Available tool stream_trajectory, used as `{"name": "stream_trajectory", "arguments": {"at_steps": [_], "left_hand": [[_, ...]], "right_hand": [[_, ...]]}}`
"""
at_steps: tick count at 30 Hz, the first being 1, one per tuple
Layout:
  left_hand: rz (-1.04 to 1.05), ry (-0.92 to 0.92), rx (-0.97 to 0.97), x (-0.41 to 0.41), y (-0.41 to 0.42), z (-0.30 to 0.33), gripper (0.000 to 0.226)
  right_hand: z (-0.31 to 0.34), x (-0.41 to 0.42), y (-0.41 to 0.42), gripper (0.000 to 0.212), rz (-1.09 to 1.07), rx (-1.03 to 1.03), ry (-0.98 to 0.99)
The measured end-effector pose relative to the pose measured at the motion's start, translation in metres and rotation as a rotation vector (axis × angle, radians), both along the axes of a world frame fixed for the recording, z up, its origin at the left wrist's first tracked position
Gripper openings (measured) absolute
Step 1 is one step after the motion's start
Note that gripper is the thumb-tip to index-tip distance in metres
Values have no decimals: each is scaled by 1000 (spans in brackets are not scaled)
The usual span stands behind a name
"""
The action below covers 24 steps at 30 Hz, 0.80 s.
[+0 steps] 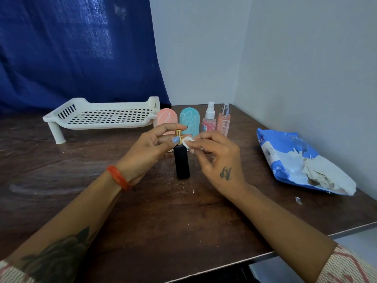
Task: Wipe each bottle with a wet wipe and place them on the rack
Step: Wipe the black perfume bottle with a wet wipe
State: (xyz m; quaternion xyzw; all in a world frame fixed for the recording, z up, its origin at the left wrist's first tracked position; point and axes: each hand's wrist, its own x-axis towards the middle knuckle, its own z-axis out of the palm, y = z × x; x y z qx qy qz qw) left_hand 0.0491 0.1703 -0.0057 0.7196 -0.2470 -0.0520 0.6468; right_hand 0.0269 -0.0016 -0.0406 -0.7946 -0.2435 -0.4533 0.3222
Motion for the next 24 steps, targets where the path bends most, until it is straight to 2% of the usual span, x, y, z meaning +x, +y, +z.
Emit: {"name": "stream_trajectory", "arguments": {"at_steps": [3, 6, 10, 16, 24], "left_hand": [[-7, 5, 6, 0, 0, 1, 27], [0, -2, 19, 1, 0, 0, 27], [-4, -32, 2, 0, 1, -1, 29], [47, -39, -4, 0, 1, 0, 40], [61, -42, -60, 1, 1, -1, 26]], "right_hand": [[0, 0, 0, 18, -15, 20, 28], [1, -1, 1, 17, -29, 55, -25], [3, -4, 3, 19, 49, 12, -65], [1, -2, 2, 18, 89, 28, -6], [0, 3, 0, 17, 22, 110, 124]]}}
